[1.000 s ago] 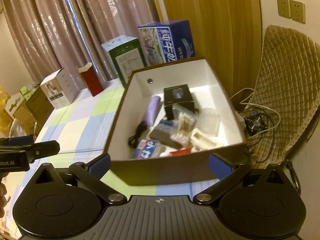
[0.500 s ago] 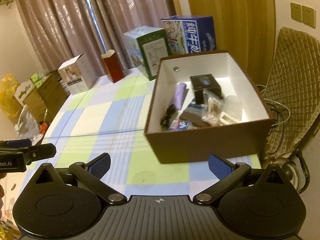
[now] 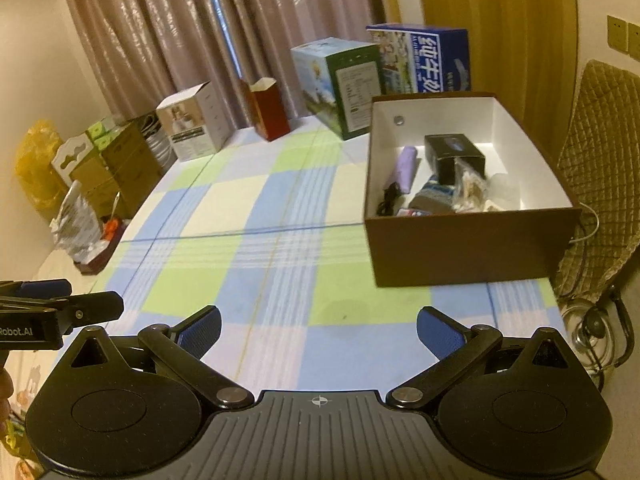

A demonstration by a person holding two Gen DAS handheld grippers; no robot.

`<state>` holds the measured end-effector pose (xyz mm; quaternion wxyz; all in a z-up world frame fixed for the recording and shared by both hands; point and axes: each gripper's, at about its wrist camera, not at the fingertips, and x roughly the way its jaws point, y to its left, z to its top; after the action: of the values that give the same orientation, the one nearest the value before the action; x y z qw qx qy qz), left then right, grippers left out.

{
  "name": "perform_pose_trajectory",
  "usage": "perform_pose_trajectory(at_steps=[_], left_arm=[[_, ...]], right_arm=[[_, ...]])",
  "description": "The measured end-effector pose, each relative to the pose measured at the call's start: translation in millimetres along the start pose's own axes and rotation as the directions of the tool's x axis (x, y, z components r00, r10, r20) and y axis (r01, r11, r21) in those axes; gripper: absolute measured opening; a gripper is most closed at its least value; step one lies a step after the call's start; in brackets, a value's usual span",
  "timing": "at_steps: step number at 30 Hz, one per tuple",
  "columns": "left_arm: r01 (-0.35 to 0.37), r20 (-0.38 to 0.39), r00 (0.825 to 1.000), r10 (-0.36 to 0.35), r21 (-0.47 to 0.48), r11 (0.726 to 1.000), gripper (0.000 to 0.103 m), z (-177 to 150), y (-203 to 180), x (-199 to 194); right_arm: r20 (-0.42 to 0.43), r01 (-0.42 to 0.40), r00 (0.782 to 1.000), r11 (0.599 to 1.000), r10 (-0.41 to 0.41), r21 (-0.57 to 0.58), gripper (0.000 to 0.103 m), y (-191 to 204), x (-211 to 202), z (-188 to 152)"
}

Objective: Organize objects

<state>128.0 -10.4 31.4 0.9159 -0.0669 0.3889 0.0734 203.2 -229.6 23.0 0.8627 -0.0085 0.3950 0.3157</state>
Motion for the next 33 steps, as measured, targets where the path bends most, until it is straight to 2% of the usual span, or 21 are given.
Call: perform_pose_trajectory(at_steps=[20,33], left_arm=[[-0.032,-0.009,0.999,0.032,-0.027,0.999,0.102,-40,39,-34],[-0.041,-0.01,0.999,0.041,-0.035,0.999,0.102,-49,48,-42]], right_arm=[[-0.03,-0.015,0.999,0.998,0.013,-0.066,0.101,51,-5,-29],[-0.034,-0.02,0.999,0.997,0.017,-0.079,0.101,60,-8,-35]])
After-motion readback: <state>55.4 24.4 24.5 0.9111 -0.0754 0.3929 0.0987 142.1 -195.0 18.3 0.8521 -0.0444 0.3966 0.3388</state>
